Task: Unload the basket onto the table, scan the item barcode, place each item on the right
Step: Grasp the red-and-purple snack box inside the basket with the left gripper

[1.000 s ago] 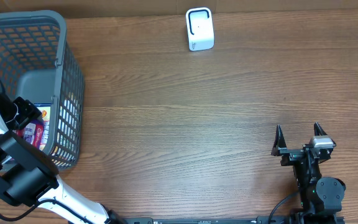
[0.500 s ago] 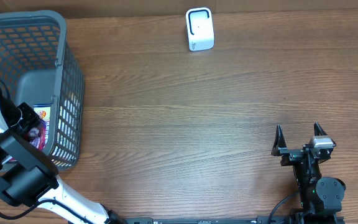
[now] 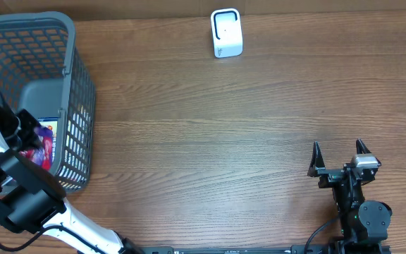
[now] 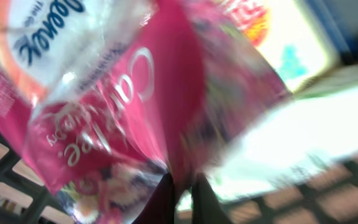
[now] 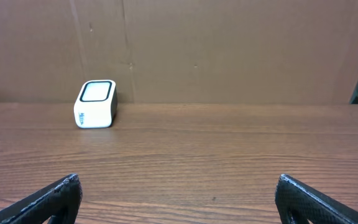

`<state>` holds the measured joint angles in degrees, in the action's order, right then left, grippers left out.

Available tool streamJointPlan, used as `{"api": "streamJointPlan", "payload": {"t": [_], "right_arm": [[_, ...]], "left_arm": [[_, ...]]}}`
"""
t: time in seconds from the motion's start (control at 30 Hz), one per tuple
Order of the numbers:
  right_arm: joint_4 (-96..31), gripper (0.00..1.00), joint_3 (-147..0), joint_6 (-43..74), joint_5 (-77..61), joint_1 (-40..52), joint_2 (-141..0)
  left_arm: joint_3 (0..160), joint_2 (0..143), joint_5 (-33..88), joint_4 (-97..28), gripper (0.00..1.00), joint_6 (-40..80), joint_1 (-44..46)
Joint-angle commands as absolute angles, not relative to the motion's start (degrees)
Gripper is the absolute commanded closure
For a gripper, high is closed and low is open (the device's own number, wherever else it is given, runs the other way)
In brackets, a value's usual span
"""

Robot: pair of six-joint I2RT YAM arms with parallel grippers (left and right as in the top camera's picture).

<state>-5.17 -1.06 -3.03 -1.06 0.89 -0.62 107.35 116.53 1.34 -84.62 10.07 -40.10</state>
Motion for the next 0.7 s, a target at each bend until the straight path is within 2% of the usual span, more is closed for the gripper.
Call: {"api": "streamJointPlan", "payload": {"t": [0.0, 0.23, 0.27, 0.3, 0.33, 0.37, 0.4, 0.67], "right_arm": [[-4.8, 0.00, -0.5, -3.3, -0.7, 1.0, -0.2], [-4.8, 0.00, -0.5, -3.3, -0.7, 1.0, -0.2], [-4.8, 0.00, -0.5, -3.2, -0.7, 1.0, -0.2], [-4.8, 0.00, -0.5, -3.2, -0.7, 1.0, -0.2], [-4.9, 0.00, -0.5, -3.2, -0.7, 1.0, -0.2], [-4.8, 0.00, -0.5, -3.2, -0.7, 1.0, -0.2], [-4.8, 0.00, -0.5, -3.3, -0.7, 1.0, -0.2], [-4.8, 0.00, -0.5, -3.2, -0.7, 1.0, -0.2]], "left_arm": [[115.8, 116.8, 8.4, -86.9, 0.96, 8.7, -39.6], [123.7, 115.4, 8.2, -90.5, 0.96, 7.5, -39.6], [123.5, 115.4, 7.2, -90.7, 0.90, 7.5, -39.6], [122.7, 115.5, 5.4, -90.8, 0.50, 7.5, -39.6], [121.4, 115.6, 3.5, -90.8, 0.30, 7.6, -39.6], [120.0, 115.7, 2.1, -90.6, 0.18, 7.7, -39.6], [116.7, 115.7, 0.3, -90.2, 0.02, 7.7, -39.6], [104.1, 115.8, -0.3, -81.3, 0.00, 7.3, -39.5]]}}
